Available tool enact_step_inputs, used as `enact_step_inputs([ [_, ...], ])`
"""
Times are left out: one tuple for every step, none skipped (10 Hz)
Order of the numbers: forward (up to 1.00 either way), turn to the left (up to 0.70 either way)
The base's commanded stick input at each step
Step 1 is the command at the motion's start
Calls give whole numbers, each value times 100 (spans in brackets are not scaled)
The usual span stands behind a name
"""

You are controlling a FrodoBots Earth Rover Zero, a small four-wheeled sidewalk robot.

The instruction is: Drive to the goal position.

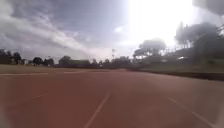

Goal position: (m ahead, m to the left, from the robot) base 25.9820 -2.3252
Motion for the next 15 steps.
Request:
enact_step_inputs([
  [70,0],
  [70,0],
  [70,0],
  [70,0],
  [70,0],
  [70,0],
  [70,0],
  [70,0],
  [70,0],
  [70,0],
  [70,0],
  [70,0],
  [70,0],
  [70,0],
  [70,0],
])
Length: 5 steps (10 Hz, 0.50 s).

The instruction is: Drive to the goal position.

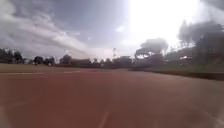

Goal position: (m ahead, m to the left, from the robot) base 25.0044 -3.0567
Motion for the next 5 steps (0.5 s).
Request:
enact_step_inputs([
  [70,0],
  [70,0],
  [70,0],
  [70,0],
  [70,0],
])
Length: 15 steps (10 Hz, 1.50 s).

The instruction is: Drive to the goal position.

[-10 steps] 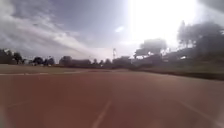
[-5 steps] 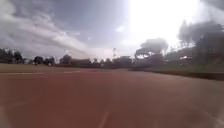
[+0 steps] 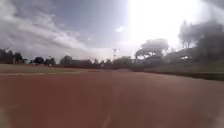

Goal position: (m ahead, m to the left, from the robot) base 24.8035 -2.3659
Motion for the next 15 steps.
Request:
enact_step_inputs([
  [70,0],
  [70,0],
  [70,0],
  [70,0],
  [70,0],
  [70,0],
  [70,0],
  [70,0],
  [70,0],
  [70,0],
  [70,-21],
  [70,-30],
  [70,-35],
  [70,-35],
  [70,-32],
])
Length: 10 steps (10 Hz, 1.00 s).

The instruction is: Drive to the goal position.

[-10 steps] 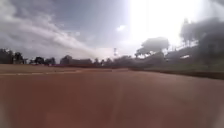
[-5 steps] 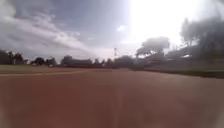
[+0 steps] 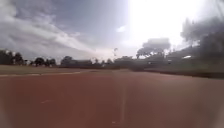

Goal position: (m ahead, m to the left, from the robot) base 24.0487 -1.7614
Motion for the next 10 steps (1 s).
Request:
enact_step_inputs([
  [70,-17],
  [70,-2],
  [70,0],
  [70,0],
  [70,0],
  [70,0],
  [70,0],
  [70,0],
  [70,0],
  [70,0],
])
